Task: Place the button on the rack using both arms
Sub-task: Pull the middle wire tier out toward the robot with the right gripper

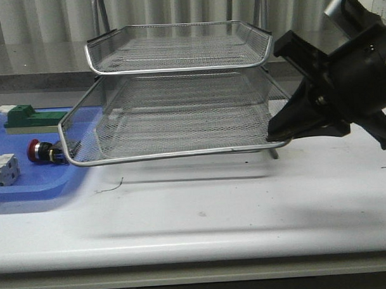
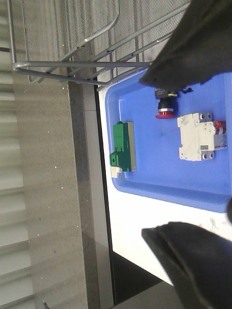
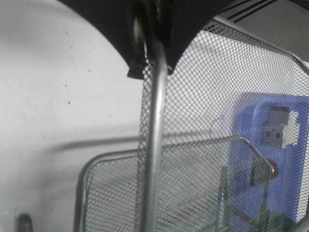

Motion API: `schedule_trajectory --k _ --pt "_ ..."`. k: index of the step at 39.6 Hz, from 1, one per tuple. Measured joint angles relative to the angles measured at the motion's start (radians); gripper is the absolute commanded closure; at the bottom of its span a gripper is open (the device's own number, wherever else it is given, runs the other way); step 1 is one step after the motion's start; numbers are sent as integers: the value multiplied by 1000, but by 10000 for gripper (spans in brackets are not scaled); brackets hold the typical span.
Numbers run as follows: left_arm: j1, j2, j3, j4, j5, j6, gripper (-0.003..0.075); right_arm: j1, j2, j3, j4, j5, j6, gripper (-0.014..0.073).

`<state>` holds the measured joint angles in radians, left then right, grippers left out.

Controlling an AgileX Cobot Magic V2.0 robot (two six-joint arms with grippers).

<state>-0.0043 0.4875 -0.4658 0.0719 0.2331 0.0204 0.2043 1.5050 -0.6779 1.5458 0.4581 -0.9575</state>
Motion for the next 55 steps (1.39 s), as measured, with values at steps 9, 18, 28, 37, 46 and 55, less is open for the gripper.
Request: schedule_trajectory --k 9,18,28,37,46,55 --pt "0 0 0 0 0 0 188 0 -71 81 13 15 -17 613" --pt "0 0 0 0 0 0 188 0 -73 92 16 20 -21 571" --pt "0 0 0 0 0 0 188 0 -75 93 -2 20 -32 335" --pt "0 0 0 0 2 0 188 0 -77 93 -10 20 -36 216" --pt "0 0 0 0 3 0 188 -47 -193 93 -69 17 -41 318" --pt "0 0 0 0 4 0 188 -139 -351 30 -231 7 -39 649"
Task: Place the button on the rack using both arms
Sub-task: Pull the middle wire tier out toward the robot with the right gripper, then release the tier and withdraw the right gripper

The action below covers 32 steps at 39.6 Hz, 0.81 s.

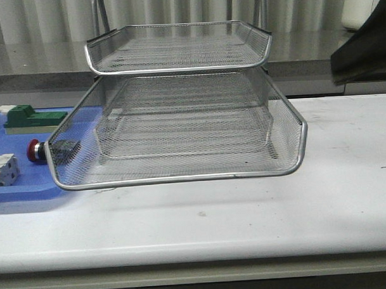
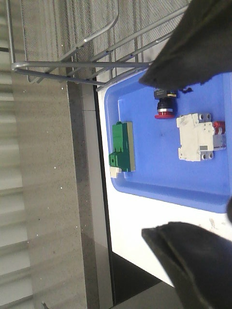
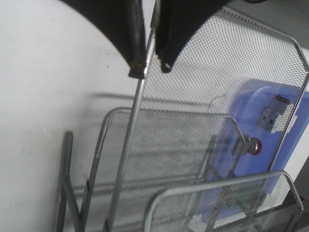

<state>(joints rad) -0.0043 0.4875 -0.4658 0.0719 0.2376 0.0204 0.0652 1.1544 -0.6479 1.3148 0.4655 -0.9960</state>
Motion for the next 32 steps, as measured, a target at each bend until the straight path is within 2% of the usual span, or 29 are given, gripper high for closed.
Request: schedule_trajectory --k 6,11,18,24,28,32 --pt "0 0 0 0 0 0 188 -4 -33 -106 -144 26 80 653" --pt "0 0 0 0 0 0 188 -2 -35 -208 -362 53 206 653" --pt "0 0 0 0 0 0 188 20 -35 -297 -774 104 530 653" --pt "0 0 0 0 0 0 188 69 -50 -297 -1118 134 799 653" --pt "0 0 0 0 0 0 188 108 -99 -259 -1219 133 879 653" --pt "0 0 0 0 0 0 188 134 -185 -189 -1243 104 901 653"
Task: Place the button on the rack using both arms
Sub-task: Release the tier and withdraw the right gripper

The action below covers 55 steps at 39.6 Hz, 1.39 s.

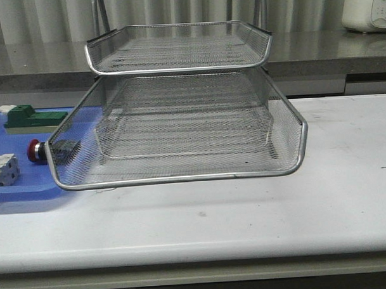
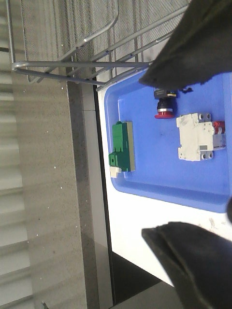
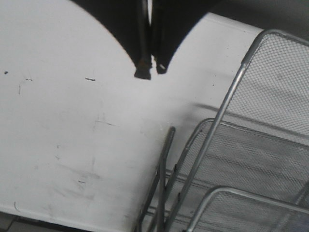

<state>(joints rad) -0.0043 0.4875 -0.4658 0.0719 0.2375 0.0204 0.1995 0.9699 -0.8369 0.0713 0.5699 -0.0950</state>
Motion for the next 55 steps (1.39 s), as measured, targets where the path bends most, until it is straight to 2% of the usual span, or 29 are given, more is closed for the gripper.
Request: schedule_trajectory --k 9,18,26,33,55 --pt "0 0 0 0 0 0 188 7 -273 213 -2 -92 11 653" --pt "0 0 0 0 0 0 188 7 -554 402 22 -120 11 653" --pt "0 0 0 0 0 0 188 7 -741 492 56 -148 11 653" --pt "0 0 0 0 0 0 192 7 -776 496 65 -176 11 653" --pt "0 0 0 0 -8 0 281 7 -779 496 65 -179 11 653"
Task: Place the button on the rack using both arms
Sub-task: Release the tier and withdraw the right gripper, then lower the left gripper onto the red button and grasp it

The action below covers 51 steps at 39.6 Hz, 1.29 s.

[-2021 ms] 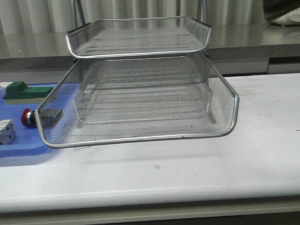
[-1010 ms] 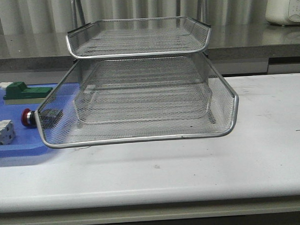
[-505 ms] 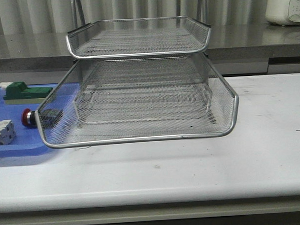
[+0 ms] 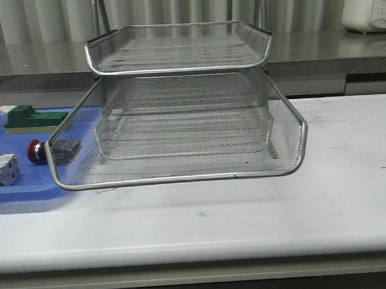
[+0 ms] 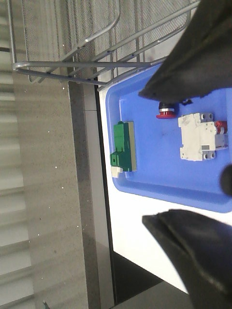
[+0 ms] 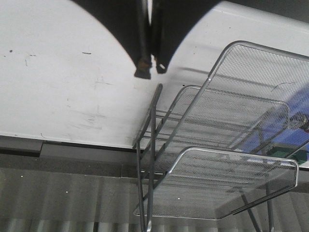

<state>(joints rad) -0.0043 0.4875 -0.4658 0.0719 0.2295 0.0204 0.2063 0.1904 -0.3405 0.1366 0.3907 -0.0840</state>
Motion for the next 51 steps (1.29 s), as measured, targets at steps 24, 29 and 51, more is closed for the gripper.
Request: schedule_trajectory --k 24,29,51 --pt "0 470 -255 0 95 54 44 0 0 0 0 0 0 653" --pt "0 627 -375 0 178 80 20 0 0 0 0 0 0 653" --pt "0 1310 -1048 -166 661 636 39 0 0 0 0 0 0 653"
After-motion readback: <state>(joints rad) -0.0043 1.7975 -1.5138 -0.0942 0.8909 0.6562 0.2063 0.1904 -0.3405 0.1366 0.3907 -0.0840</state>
